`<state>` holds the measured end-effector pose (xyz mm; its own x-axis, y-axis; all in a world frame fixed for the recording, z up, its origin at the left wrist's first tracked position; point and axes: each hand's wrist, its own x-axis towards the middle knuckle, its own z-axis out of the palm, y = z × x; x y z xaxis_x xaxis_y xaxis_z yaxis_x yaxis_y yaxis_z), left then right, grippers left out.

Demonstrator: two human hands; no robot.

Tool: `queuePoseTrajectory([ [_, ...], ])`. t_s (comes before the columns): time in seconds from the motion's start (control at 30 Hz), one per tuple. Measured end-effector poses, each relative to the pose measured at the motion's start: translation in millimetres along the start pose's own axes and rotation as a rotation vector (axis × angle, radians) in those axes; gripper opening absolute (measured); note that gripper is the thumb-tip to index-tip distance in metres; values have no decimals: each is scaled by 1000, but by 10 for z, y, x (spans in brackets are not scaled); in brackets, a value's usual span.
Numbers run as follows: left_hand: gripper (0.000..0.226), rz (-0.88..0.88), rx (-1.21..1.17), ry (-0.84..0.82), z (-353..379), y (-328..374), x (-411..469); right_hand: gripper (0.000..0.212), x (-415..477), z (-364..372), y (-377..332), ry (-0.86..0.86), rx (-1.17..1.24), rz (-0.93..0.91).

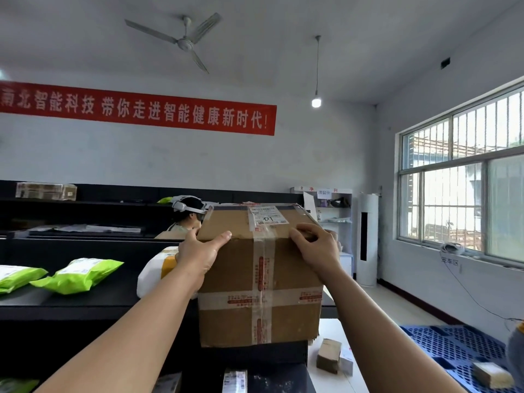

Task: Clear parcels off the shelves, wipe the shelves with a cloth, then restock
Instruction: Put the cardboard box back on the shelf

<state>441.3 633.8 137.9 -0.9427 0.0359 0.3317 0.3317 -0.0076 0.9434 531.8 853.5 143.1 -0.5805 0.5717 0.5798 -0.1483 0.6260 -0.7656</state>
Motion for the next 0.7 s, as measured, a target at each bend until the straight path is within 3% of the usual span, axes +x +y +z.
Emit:
queuePoseTrajectory([
  [0.23, 69, 167, 178, 92, 343, 21, 11, 45, 212, 68, 161, -60, 6, 2],
  [0.43, 51, 304, 499, 251, 640, -82, 39, 69, 254, 27, 295, -182, 24, -67],
  [0.7, 101, 276, 587, 220, 827, -407, -37, 106, 158, 194, 572, -68, 121, -168],
])
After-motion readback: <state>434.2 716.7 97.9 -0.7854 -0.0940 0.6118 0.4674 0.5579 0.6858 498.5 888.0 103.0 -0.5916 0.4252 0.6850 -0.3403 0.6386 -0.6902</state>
